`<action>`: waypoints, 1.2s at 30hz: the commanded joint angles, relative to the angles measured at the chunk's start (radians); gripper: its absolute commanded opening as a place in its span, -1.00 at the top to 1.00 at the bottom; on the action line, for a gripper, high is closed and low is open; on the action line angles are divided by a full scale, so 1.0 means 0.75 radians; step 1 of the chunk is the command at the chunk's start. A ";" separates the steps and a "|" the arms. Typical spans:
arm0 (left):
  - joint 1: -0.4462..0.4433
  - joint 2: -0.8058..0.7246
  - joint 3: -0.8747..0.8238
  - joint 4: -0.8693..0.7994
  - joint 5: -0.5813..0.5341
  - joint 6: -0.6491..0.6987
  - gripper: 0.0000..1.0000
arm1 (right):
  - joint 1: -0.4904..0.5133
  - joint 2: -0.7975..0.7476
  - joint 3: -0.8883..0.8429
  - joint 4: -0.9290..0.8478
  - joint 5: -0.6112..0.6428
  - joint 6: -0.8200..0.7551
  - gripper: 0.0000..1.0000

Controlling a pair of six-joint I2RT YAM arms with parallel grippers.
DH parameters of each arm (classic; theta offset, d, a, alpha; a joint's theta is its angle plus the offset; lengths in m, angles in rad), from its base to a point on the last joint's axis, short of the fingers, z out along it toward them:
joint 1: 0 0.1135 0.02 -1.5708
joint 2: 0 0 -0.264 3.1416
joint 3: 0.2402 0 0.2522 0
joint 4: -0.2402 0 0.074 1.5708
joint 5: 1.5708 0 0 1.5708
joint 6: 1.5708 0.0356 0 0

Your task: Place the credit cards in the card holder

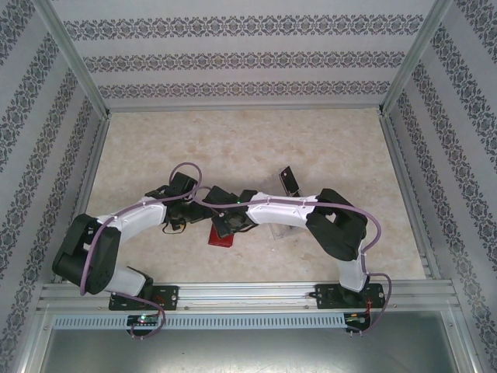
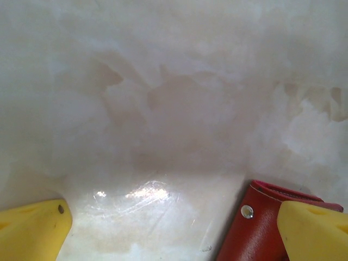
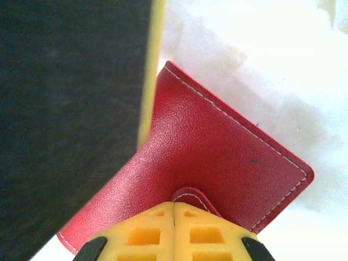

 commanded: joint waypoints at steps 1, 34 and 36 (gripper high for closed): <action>0.017 -0.008 -0.098 -0.033 0.136 -0.022 -1.00 | -0.002 0.034 -0.062 -0.043 -0.028 0.030 1.00; -0.067 -0.005 -0.231 0.087 0.296 -0.082 -1.00 | -0.027 0.094 -0.569 0.337 -0.038 0.291 1.00; -0.075 -0.007 -0.224 0.080 0.289 -0.079 -0.99 | -0.028 0.084 -0.606 0.349 -0.030 0.314 1.00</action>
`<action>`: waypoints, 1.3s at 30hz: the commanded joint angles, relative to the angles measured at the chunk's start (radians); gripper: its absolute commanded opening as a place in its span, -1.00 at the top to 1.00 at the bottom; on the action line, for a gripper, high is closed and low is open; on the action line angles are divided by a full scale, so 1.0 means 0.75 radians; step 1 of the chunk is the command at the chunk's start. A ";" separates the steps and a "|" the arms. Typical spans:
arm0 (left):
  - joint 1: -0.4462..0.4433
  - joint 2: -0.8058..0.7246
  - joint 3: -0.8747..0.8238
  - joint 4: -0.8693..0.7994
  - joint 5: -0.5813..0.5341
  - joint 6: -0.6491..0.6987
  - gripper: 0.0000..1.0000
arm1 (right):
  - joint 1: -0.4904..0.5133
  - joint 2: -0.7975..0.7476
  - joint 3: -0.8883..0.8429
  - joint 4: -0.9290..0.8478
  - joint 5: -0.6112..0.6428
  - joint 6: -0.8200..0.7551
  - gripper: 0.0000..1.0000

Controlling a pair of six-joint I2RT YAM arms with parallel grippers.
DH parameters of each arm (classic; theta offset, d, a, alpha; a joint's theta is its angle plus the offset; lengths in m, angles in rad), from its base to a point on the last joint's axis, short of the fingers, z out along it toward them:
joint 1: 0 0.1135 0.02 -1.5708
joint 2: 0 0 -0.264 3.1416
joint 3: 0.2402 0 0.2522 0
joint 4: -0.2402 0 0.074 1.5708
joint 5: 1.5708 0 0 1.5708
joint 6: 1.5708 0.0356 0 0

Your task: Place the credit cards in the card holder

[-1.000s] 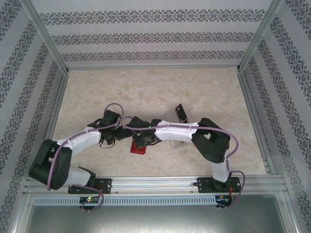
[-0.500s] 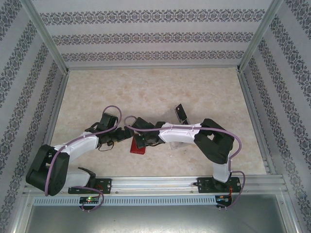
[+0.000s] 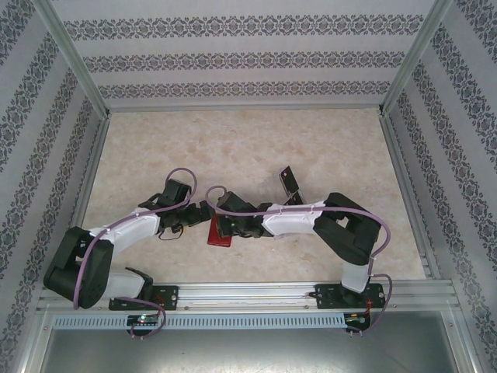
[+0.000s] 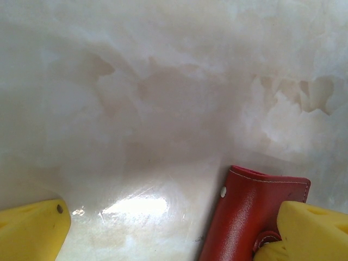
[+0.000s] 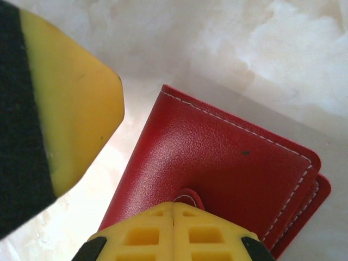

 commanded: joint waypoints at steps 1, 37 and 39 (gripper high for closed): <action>-0.087 0.101 -0.065 -0.098 0.222 -0.064 -0.99 | -0.010 0.203 -0.194 -0.292 0.018 0.070 1.00; -0.133 0.182 -0.084 -0.015 0.189 -0.084 -0.99 | -0.043 -0.118 0.241 -0.536 -0.081 -0.185 0.44; -0.132 0.182 -0.081 -0.014 0.189 -0.084 -0.99 | -0.045 -0.129 0.241 -0.534 -0.081 -0.183 0.44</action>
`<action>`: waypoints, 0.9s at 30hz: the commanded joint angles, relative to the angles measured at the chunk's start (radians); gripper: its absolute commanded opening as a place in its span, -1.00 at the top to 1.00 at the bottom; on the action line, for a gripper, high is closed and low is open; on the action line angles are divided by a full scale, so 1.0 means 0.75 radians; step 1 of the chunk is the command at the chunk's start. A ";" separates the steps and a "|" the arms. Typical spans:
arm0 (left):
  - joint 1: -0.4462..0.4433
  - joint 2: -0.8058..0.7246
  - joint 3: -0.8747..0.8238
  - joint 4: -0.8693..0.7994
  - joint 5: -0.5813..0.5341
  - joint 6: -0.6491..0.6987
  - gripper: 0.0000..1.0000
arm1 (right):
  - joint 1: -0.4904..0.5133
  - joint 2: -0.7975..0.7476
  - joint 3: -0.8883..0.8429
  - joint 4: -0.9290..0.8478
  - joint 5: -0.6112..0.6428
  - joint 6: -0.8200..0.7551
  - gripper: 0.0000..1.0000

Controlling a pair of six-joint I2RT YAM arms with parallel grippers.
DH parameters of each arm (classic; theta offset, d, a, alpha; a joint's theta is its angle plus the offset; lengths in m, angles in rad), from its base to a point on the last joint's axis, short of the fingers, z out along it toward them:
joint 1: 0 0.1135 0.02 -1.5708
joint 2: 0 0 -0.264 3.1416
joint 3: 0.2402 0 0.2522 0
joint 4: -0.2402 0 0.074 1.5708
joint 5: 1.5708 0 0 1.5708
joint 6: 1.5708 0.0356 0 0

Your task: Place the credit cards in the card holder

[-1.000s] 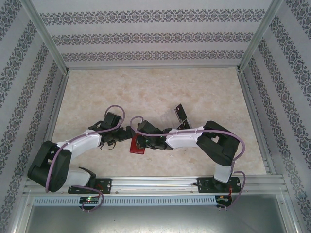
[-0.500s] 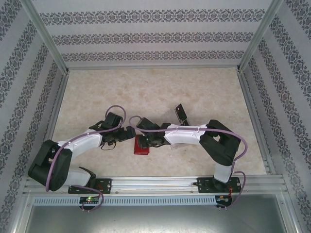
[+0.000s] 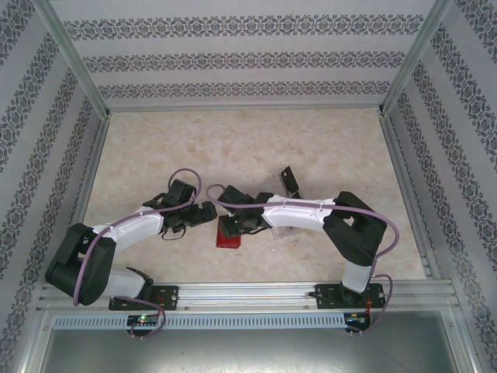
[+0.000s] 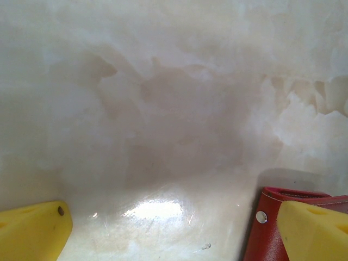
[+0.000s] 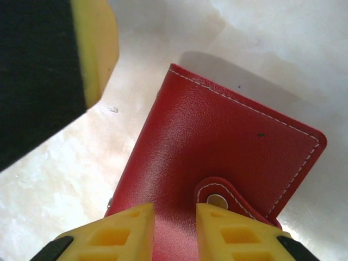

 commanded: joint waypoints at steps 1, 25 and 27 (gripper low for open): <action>-0.075 0.145 -0.100 0.003 0.284 -0.068 -0.99 | -0.010 -0.059 0.040 -0.036 -0.008 -0.021 0.44; -0.076 0.150 -0.063 -0.025 0.278 -0.059 -0.99 | -0.034 -0.026 -0.041 -0.038 0.033 -0.004 0.44; -0.077 0.152 -0.064 -0.024 0.278 -0.059 -1.00 | -0.035 -0.009 -0.038 -0.031 0.027 -0.006 0.45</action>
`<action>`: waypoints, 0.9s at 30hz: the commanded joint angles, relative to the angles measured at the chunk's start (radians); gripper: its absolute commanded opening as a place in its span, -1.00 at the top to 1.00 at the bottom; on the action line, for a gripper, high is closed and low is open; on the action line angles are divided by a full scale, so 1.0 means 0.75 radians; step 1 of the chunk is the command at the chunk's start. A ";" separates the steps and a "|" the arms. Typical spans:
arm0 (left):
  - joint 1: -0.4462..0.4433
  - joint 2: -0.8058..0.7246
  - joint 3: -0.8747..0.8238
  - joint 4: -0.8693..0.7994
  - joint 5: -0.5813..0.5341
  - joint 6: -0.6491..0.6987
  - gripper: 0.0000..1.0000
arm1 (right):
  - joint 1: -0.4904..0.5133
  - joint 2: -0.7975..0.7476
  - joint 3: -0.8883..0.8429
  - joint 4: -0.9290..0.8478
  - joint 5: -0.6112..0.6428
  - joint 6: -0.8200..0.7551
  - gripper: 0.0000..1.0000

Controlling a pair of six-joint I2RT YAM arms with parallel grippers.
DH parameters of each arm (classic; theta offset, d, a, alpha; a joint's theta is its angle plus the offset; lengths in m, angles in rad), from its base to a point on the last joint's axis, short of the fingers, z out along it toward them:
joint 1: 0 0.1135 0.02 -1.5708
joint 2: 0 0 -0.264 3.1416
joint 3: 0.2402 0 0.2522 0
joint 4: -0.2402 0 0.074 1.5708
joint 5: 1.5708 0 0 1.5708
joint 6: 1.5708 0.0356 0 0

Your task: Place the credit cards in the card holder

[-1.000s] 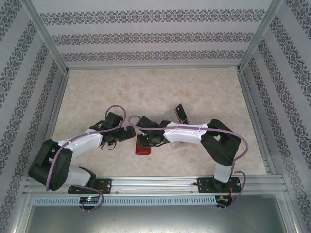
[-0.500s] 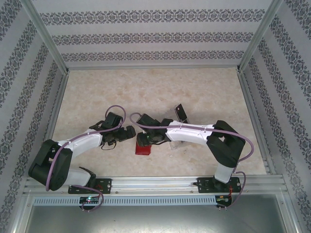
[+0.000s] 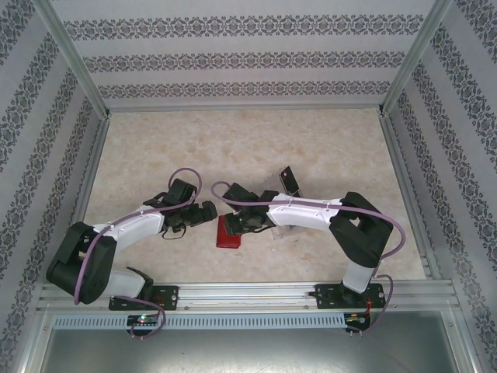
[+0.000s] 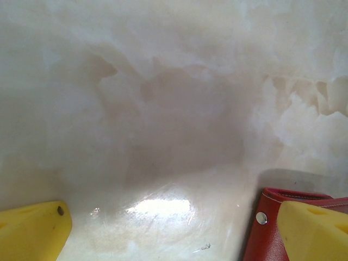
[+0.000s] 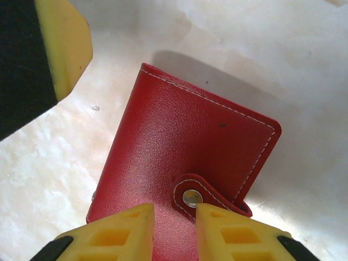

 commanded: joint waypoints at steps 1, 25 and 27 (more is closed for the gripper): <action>-0.076 0.139 -0.088 -0.003 0.281 -0.054 -1.00 | -0.004 0.040 0.001 -0.004 0.019 -0.010 0.46; -0.078 0.155 -0.102 0.035 0.300 -0.056 -0.99 | 0.038 0.126 0.119 -0.118 0.069 -0.072 0.60; -0.077 0.154 -0.103 0.037 0.299 -0.056 -0.99 | 0.038 0.135 0.113 -0.115 0.070 -0.069 0.60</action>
